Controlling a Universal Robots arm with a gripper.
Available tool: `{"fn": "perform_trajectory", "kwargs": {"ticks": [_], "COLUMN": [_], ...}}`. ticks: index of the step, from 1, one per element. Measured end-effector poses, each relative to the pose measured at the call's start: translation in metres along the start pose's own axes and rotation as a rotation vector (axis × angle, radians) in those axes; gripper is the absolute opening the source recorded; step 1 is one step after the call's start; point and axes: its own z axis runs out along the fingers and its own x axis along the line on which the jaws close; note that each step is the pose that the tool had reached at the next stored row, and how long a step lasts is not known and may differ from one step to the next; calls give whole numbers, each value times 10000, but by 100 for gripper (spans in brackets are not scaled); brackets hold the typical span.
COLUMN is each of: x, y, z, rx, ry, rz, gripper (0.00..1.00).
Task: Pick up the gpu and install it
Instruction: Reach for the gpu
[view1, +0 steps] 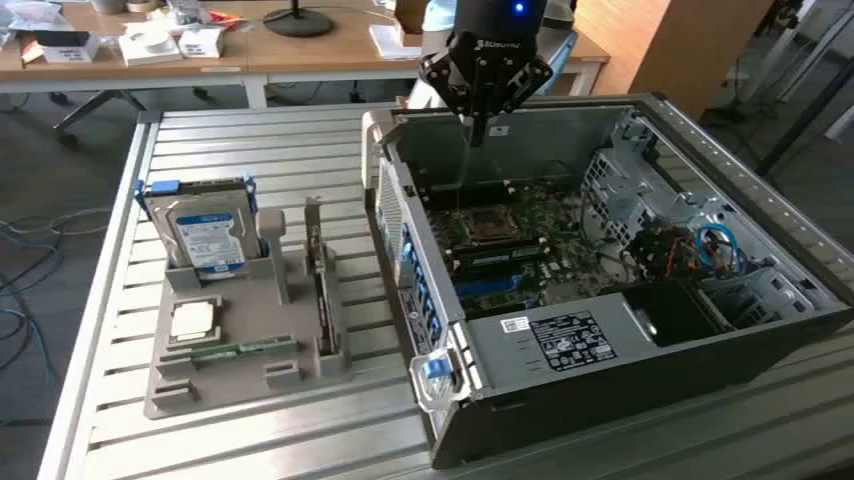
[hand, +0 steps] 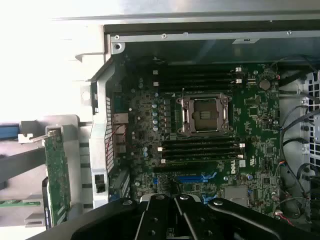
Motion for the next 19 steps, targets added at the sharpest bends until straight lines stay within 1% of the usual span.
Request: {"fn": "perform_trajectory", "kwargs": {"ticks": [13,15,19], "x": [3,20,94], "y": [0,-2,-7], "z": [1,2,4], "rx": [-1,-2,0], "ry": [-1,-2,0], "rz": [1,1,1], "gripper": [11,11,11]}}
